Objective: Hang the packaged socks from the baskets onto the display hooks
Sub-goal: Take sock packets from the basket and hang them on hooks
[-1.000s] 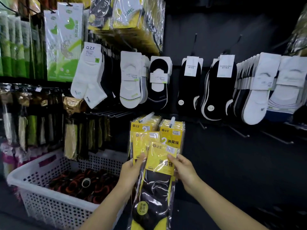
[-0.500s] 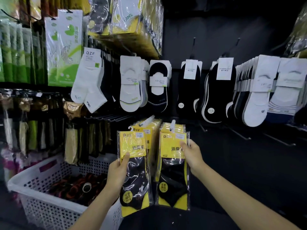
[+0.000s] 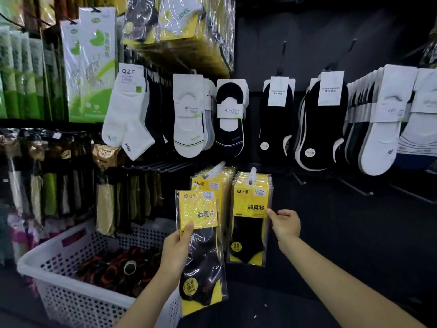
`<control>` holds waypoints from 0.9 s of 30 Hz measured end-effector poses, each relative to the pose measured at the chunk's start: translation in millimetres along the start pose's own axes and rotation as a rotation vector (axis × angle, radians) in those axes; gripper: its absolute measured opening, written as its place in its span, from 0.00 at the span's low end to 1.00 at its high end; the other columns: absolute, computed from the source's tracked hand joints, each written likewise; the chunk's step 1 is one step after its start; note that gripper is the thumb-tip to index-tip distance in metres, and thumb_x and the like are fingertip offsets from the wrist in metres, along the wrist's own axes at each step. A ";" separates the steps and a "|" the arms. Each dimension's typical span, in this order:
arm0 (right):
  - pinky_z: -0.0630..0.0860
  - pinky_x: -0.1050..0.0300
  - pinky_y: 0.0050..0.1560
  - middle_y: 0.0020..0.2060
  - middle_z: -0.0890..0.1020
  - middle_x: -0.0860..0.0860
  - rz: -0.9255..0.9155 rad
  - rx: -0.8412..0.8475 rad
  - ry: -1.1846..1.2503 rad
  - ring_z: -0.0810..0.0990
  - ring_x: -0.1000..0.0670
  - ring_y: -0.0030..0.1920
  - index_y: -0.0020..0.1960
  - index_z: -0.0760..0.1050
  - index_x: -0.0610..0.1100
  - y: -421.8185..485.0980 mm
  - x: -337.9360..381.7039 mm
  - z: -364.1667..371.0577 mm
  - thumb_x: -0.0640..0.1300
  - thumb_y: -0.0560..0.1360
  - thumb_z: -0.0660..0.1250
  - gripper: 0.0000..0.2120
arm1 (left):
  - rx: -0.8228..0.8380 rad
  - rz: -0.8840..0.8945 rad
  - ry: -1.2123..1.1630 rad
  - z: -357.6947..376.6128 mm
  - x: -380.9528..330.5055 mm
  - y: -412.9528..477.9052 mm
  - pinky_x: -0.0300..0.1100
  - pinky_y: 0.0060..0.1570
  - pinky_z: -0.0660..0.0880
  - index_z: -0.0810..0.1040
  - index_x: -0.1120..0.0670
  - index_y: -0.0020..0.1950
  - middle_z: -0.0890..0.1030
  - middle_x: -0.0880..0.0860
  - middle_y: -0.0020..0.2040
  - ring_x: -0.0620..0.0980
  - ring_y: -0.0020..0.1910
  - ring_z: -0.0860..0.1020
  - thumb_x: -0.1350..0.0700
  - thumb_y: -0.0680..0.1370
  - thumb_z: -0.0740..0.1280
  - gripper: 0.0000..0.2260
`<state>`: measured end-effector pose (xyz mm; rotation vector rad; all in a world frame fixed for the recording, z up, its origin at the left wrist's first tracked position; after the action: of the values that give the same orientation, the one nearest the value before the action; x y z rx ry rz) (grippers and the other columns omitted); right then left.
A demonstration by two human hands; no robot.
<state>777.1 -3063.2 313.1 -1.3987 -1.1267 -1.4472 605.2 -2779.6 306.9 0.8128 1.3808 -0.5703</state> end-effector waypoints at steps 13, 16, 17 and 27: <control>0.80 0.57 0.50 0.48 0.85 0.49 -0.103 0.559 0.154 0.84 0.51 0.50 0.53 0.79 0.45 -91.2 22.0 33.1 0.49 0.78 0.64 0.09 | 0.345 0.073 0.018 82.8 -11.1 -32.1 0.24 0.31 0.67 0.77 0.51 0.36 0.78 0.40 0.27 0.35 0.29 0.76 0.46 0.79 0.61 0.15; 0.81 0.58 0.49 0.47 0.86 0.48 -0.142 0.517 0.246 0.84 0.50 0.49 0.54 0.79 0.43 -88.8 29.5 19.6 0.44 0.78 0.64 0.08 | 0.344 0.076 -0.062 92.4 -16.0 -37.4 0.27 0.38 0.73 0.80 0.54 0.48 0.85 0.46 0.38 0.40 0.41 0.82 0.51 0.80 0.62 0.10; 0.81 0.61 0.46 0.46 0.86 0.48 -0.154 0.500 0.262 0.85 0.52 0.47 0.53 0.79 0.43 -86.8 31.3 14.7 0.43 0.78 0.64 0.07 | 0.333 0.067 -0.089 92.9 -17.2 -38.3 0.32 0.42 0.77 0.80 0.54 0.52 0.85 0.51 0.43 0.46 0.45 0.83 0.51 0.79 0.62 0.10; 0.79 0.59 0.47 0.42 0.84 0.48 -0.211 0.330 0.183 0.82 0.51 0.44 0.45 0.78 0.43 -51.1 41.5 2.2 0.44 0.78 0.65 0.06 | 0.349 0.017 -0.178 107.1 -13.9 -33.2 0.33 0.45 0.78 0.72 0.51 0.64 0.81 0.51 0.55 0.46 0.52 0.81 0.54 0.80 0.62 0.13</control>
<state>726.3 -3045.9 351.3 -0.9232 -1.3528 -1.4228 644.7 -2885.2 314.9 1.0246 1.1247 -0.8644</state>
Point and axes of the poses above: each hand's wrist, its own y-axis towards the middle knuckle, its own z-axis out of the palm, x = y × z, the point moved 10 cm from there along y, towards the middle knuckle
